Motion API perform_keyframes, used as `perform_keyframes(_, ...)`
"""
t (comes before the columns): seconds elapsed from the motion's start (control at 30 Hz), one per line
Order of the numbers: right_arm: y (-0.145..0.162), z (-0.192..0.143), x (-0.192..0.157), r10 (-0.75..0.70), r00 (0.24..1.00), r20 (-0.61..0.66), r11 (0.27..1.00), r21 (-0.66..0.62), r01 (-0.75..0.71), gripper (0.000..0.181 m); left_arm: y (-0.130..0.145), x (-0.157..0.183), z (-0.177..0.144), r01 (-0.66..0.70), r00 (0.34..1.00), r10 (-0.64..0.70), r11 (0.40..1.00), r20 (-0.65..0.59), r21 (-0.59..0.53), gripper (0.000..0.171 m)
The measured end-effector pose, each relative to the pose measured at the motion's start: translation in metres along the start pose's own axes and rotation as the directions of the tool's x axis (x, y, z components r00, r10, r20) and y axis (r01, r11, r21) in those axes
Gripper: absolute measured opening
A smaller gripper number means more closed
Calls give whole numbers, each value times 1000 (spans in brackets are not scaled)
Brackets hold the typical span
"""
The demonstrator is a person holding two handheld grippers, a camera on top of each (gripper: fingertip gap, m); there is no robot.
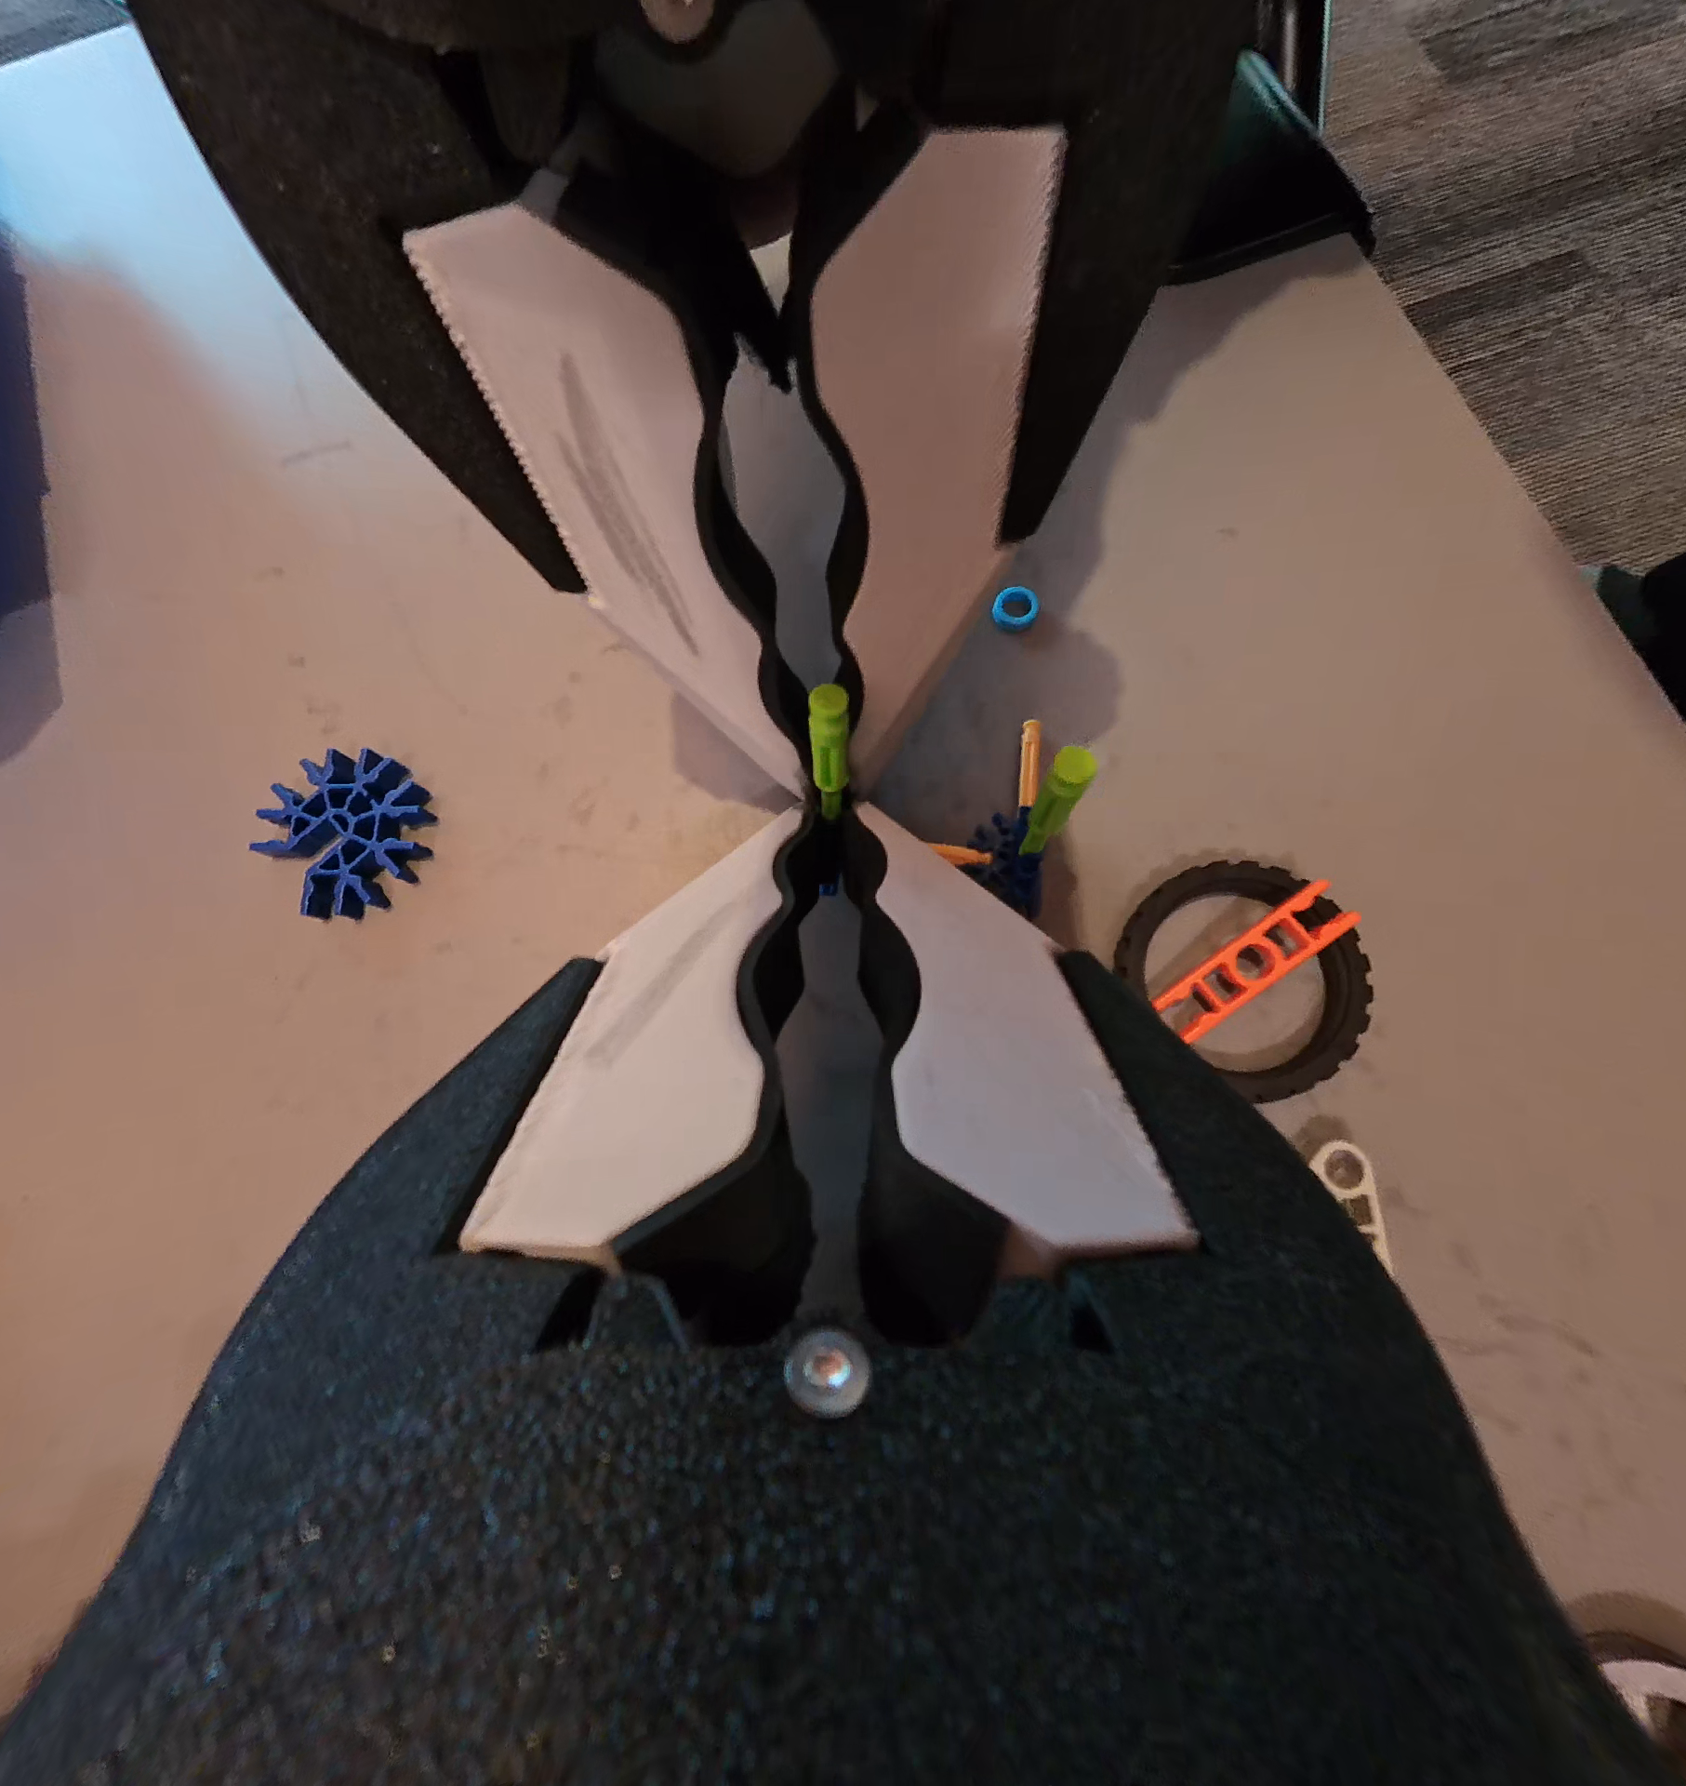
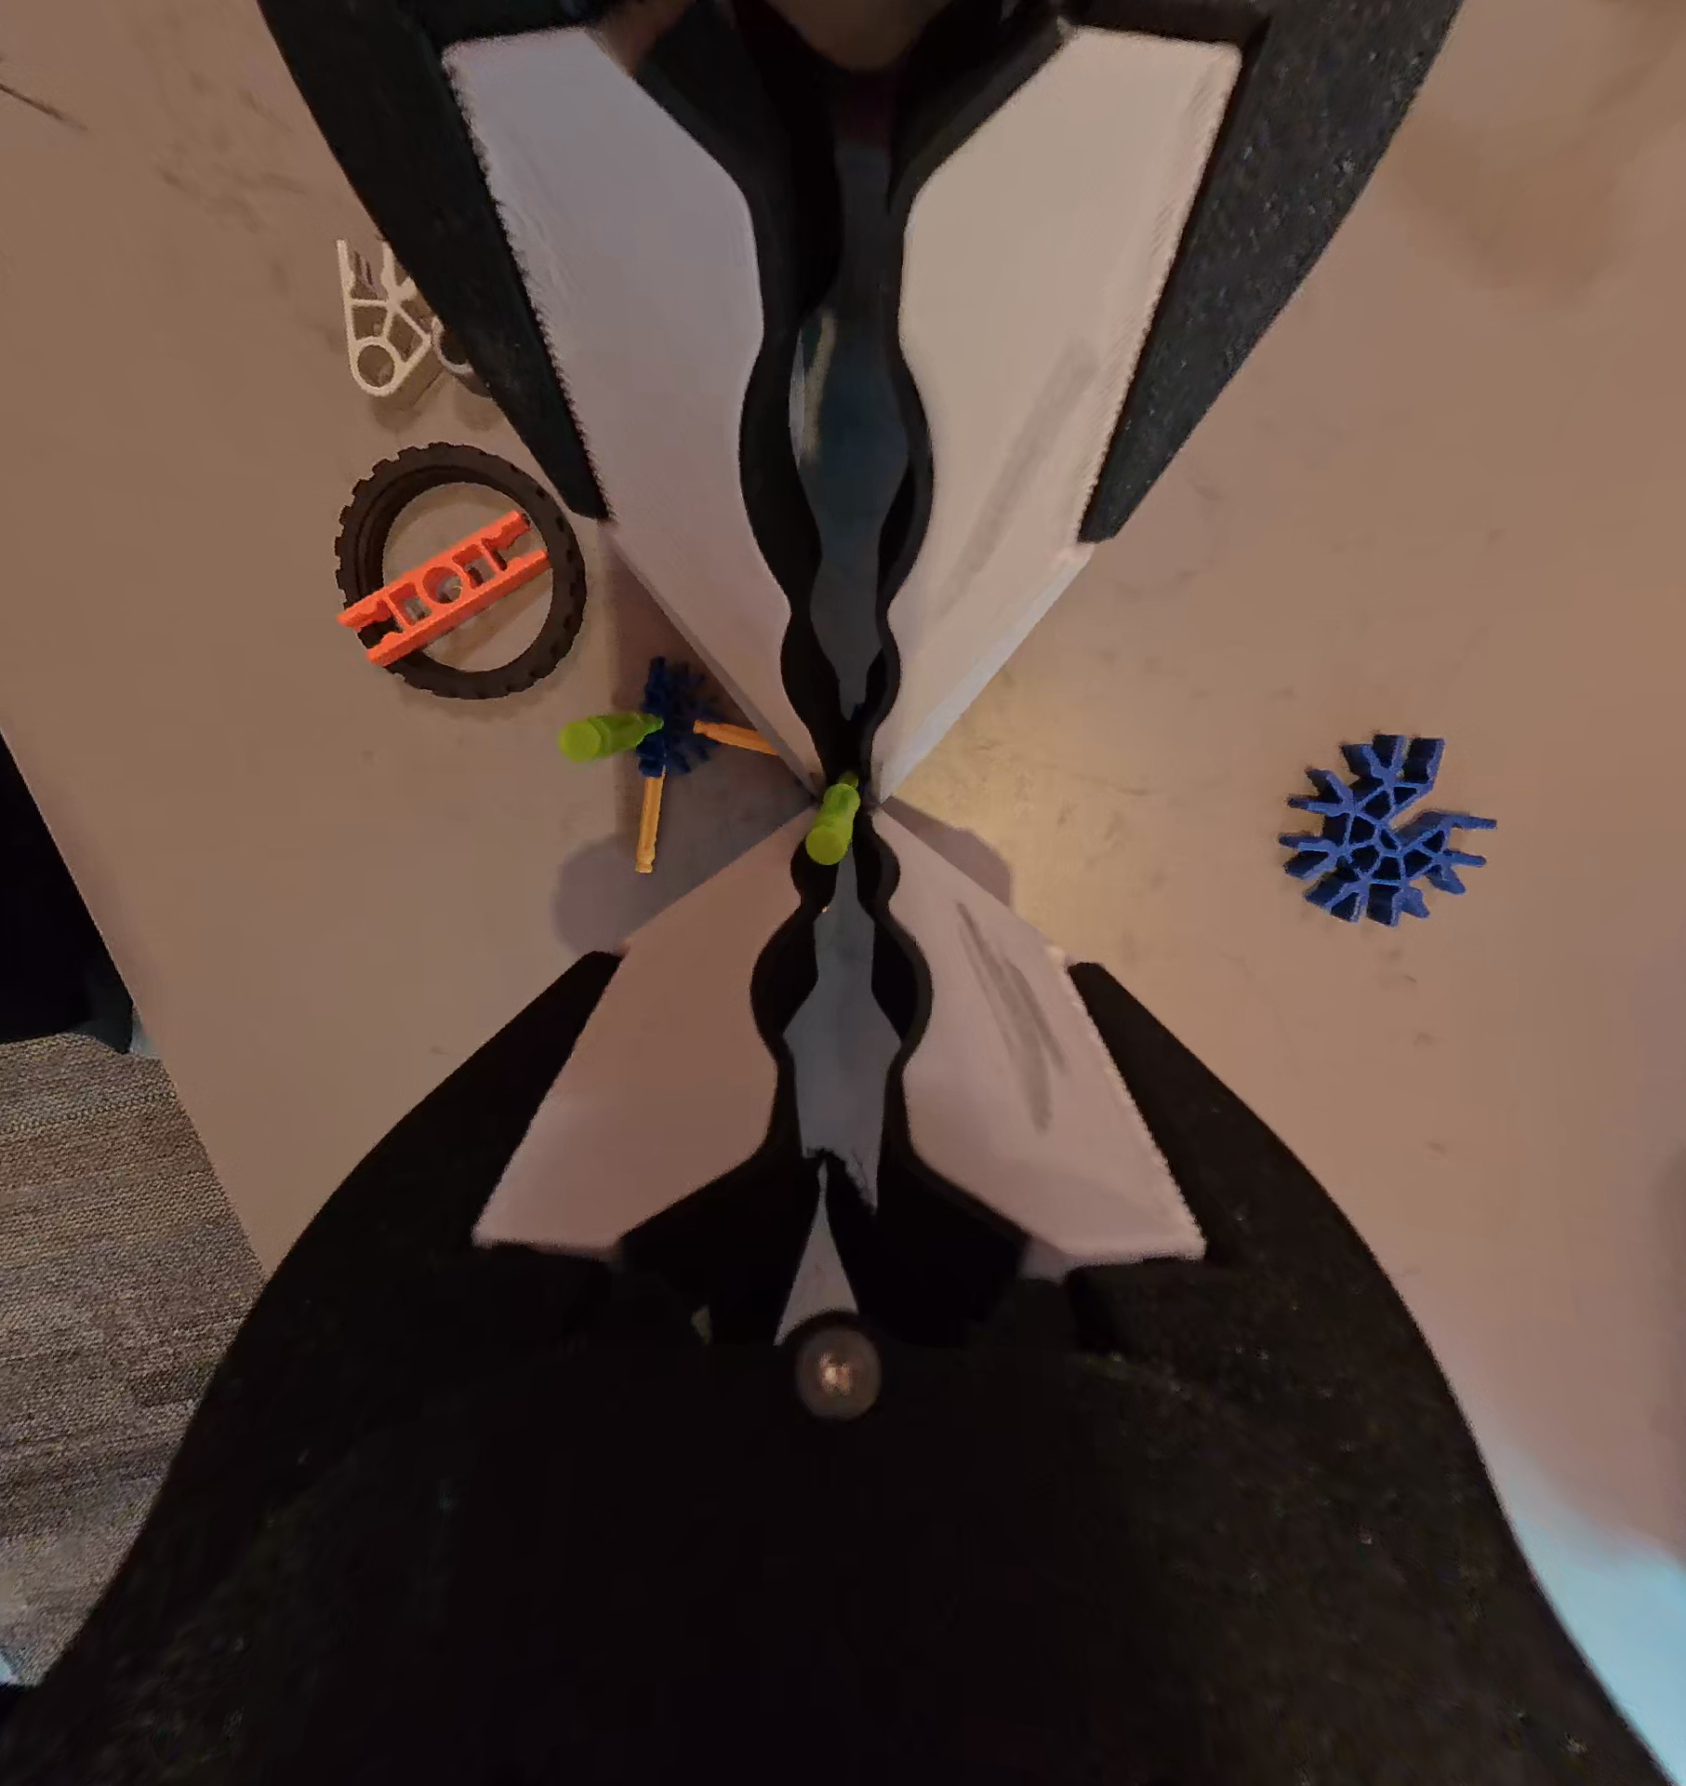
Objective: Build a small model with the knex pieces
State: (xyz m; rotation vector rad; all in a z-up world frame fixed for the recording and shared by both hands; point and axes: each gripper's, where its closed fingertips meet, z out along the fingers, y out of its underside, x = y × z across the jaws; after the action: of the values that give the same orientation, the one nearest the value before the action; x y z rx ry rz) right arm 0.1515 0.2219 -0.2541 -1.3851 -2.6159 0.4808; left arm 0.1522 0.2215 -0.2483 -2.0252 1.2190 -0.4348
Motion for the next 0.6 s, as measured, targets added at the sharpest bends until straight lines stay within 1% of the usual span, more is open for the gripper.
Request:
perform_keyframes(0.03, 0, 0, 0, 6, 1000, -4, 1000, -2, -6, 2, 0, 0, 0, -2, 1000, 2, 1000, 9, -2, 1)
perform_keyframes(0.17, -1, 0, 0, 19, 1000, -15, 1000, 18, -19, 1, 2, -2, -2, -39, 997, 41, 999, 60, -33, 3)
perform_keyframes(0.4, -2, 1, 0, 20, 999, -36, 1000, 11, -20, 0, 5, -7, -10, -9, 996, 14, 998, 86, -63, 8)
perform_keyframes(0.47, -2, 1, -1, 23, 999, -30, 1000, 16, -22, 0, 7, -4, -10, -15, 996, 22, 997, 87, -74, 4)
perform_keyframes(0.6, -2, 1, -1, 23, 999, -28, 1000, 19, -23, 0, 7, -4, -10, -20, 996, 26, 997, 86, -78, 3)
